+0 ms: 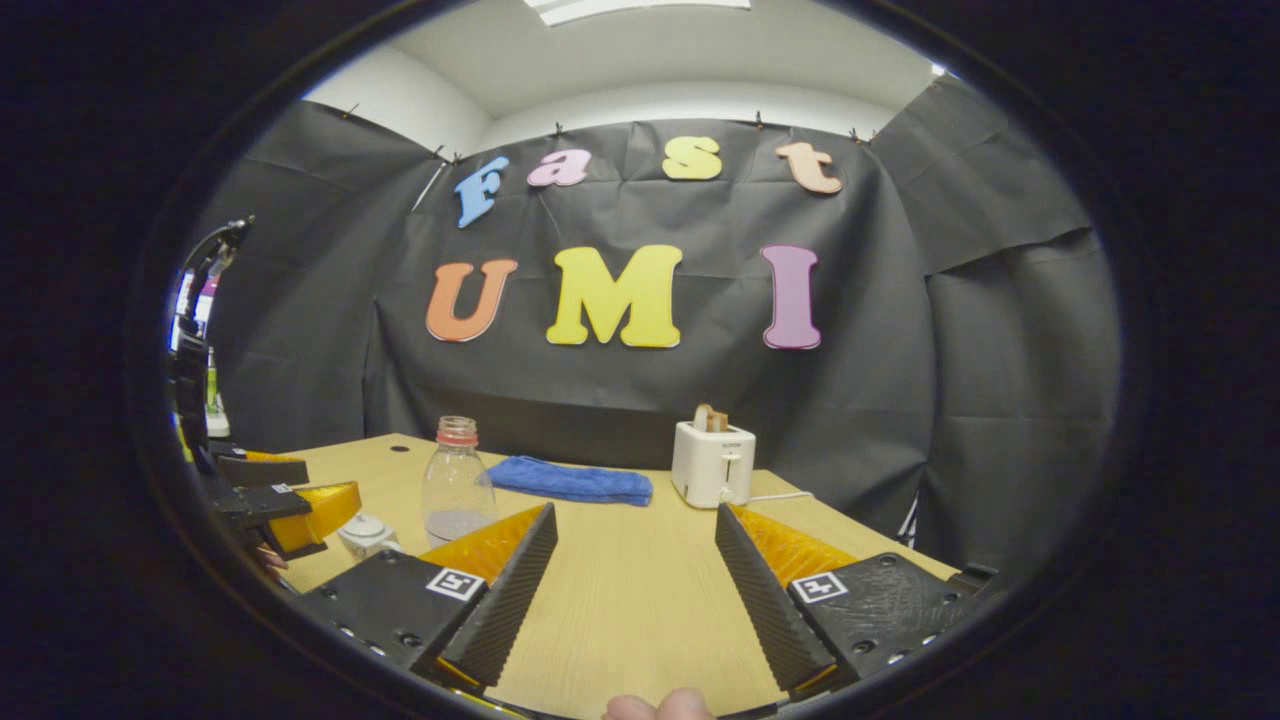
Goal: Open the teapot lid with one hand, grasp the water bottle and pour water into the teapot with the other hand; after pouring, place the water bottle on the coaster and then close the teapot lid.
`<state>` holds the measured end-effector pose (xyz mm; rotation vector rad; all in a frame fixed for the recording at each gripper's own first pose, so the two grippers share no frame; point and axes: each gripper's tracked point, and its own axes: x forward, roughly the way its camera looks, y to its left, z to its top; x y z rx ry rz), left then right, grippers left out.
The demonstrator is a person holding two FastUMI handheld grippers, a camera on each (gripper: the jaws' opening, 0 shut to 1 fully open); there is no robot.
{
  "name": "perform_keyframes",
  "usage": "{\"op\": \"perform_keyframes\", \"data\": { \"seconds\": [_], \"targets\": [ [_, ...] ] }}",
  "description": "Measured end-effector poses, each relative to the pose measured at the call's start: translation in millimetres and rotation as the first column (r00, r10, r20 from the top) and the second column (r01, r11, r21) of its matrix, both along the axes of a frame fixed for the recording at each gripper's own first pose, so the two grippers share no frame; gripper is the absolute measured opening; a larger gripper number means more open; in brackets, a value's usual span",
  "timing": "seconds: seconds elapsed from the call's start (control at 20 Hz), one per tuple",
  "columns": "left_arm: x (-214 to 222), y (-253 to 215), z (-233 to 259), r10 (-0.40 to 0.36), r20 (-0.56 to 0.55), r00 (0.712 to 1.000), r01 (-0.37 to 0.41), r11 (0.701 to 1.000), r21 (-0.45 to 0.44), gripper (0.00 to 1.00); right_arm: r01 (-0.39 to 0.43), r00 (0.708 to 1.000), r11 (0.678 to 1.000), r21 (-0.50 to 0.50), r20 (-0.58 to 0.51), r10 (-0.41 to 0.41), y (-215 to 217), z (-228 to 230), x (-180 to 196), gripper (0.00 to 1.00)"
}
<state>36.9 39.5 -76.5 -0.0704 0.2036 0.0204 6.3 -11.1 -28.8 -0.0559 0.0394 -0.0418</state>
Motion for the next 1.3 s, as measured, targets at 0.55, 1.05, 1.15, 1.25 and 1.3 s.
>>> {"op": "perform_keyframes", "data": {
  "seconds": [0.55, 1.05, 1.15, 1.25, 1.3],
  "targets": [
    [24, 5, -47, -0.029, -0.156, 0.987, 0.033, 0.999, 0.027, 0.61, 0.011, 0.997, 0.999, 0.03, -0.071, -0.009, -11, -30, 21, 0.95],
    [30, 9, -48, -0.006, -0.172, 0.985, 0.026, 0.993, 0.118, 0.25, 0.028, 0.996, 0.999, 0.029, -0.09, -0.026, -21, -39, 25, 0.95],
    [31, 7, -48, -0.012, -0.167, 0.986, 0.035, 0.99, 0.137, 0.14, 0.021, 0.995, 0.999, 0.029, -0.101, -0.018, -19, -41, 24, 0.95],
    [31, 8, -46, -0.013, -0.167, 0.986, 0.036, 0.99, 0.138, 0.06, -0.013, 0.995, 0.999, 0.042, -0.101, 0.017, -10, -40, 23, 0.98],
    [31, 8, -44, -0.018, -0.161, 0.987, 0.038, 0.992, 0.121, 0.05, -0.054, 0.993, 0.997, 0.053, -0.1, 0.059, 1, -39, 21, 0.98]
  ]
}}
